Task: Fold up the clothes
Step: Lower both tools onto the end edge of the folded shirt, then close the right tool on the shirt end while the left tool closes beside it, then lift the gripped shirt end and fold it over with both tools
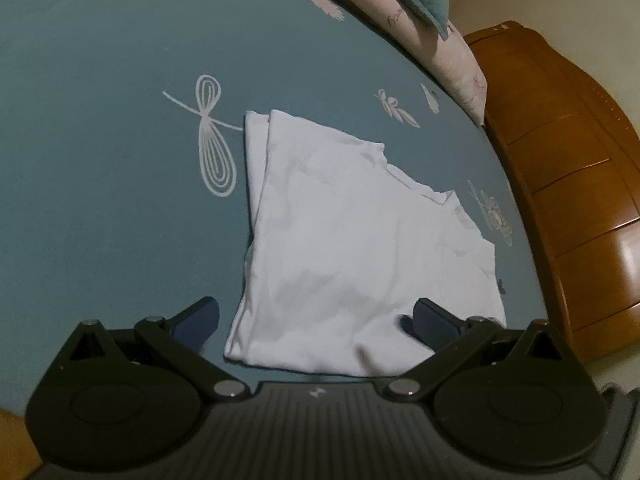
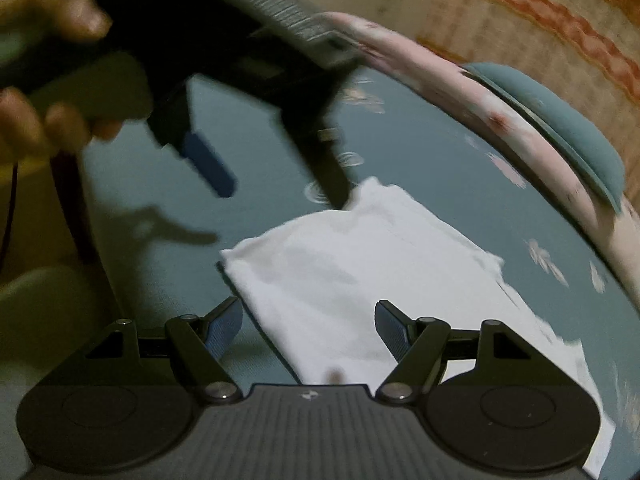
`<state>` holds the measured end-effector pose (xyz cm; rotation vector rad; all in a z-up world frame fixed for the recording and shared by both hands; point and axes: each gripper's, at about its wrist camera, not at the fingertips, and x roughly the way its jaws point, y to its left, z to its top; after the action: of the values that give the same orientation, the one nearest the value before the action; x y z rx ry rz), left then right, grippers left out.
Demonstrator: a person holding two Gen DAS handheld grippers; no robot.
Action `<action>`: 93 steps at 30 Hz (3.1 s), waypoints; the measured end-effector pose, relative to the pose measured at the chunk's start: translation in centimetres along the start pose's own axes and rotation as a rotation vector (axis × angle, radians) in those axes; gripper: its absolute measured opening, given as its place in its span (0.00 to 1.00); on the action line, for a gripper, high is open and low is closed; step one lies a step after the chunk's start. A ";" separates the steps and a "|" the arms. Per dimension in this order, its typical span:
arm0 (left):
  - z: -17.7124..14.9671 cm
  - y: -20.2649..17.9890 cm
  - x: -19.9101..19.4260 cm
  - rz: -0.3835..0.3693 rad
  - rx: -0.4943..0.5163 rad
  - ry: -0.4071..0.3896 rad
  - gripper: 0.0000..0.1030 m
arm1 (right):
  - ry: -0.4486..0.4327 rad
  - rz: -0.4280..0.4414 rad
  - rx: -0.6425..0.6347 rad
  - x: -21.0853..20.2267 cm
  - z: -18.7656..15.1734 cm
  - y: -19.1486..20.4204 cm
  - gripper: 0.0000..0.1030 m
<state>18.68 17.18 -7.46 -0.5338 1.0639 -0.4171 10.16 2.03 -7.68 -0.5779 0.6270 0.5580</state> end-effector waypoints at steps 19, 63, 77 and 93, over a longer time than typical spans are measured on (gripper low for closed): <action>-1.3 3.7 4.5 -0.226 -0.260 0.096 0.99 | -0.039 -0.156 -0.154 0.5 -0.1 1.2 0.75; 11.8 2.9 12.9 -0.189 -0.039 0.081 0.62 | -0.062 -0.038 0.108 -1.4 -1.2 -0.4 0.05; 10.8 4.9 12.1 -0.140 -0.046 0.034 0.14 | 0.023 -0.053 0.100 -0.7 -1.3 0.3 0.04; 11.8 -7.8 7.9 0.107 0.280 -0.007 0.09 | -0.107 -0.061 0.294 -5.0 -3.2 -3.3 0.03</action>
<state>32.22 8.99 -3.90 -0.2284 1.0020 -0.4600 7.66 -3.89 -5.43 -0.2876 0.5750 0.4263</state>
